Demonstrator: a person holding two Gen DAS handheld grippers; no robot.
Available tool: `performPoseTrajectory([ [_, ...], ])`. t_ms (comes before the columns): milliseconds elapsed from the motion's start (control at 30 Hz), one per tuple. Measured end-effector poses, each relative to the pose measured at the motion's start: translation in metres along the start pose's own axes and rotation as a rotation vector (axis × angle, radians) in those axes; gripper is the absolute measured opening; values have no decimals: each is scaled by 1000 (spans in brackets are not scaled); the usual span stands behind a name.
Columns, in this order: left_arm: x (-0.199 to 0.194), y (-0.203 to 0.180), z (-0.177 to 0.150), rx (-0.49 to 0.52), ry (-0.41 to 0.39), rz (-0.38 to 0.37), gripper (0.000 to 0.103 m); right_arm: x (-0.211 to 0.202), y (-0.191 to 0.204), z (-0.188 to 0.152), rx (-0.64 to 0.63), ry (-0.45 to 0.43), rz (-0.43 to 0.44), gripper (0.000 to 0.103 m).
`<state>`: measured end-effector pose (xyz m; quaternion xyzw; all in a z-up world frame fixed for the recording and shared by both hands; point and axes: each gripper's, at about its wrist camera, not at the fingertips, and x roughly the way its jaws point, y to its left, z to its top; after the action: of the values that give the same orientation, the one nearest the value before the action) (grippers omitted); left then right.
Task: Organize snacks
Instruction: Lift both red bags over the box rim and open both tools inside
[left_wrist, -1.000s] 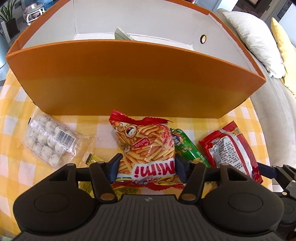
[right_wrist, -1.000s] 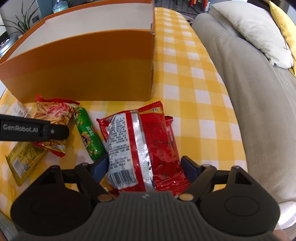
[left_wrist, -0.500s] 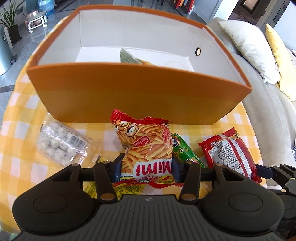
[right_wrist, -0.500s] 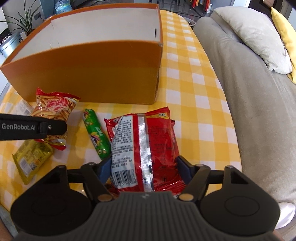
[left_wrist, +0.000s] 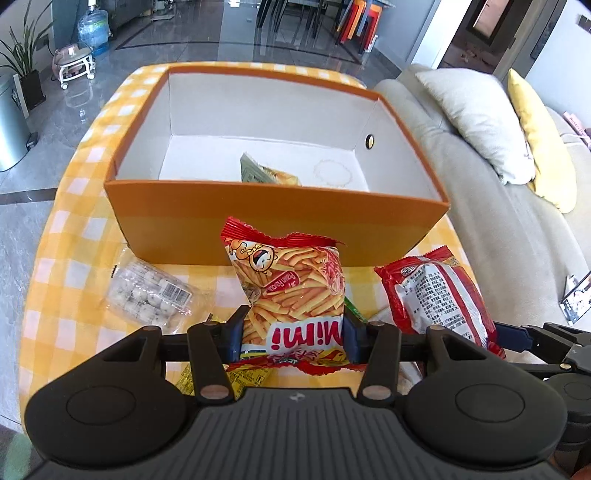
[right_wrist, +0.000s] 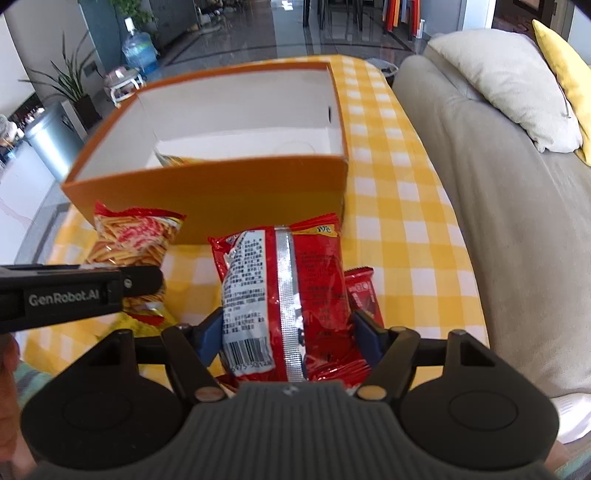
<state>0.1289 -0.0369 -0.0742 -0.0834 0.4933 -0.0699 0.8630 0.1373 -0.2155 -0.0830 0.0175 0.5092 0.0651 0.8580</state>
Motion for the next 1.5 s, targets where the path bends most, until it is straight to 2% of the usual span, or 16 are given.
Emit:
performPoseTrajectory([
  [433, -45, 6, 15, -15, -117, 15, 56, -47, 12, 9, 24, -91, 88, 69],
  [667, -59, 7, 41, 17, -169, 9, 56, -65, 17, 25, 40, -166, 119, 69],
  [900, -58, 7, 77, 64, -201, 17, 56, -62, 17, 52, 72, -209, 137, 69],
  [1167, -33, 12, 110, 93, -161, 23, 56, -32, 24, 90, 50, -189, 94, 69],
  [1500, 18, 28, 141, 96, -40, 71, 56, 11, 38, 141, -61, -119, 49, 69],
])
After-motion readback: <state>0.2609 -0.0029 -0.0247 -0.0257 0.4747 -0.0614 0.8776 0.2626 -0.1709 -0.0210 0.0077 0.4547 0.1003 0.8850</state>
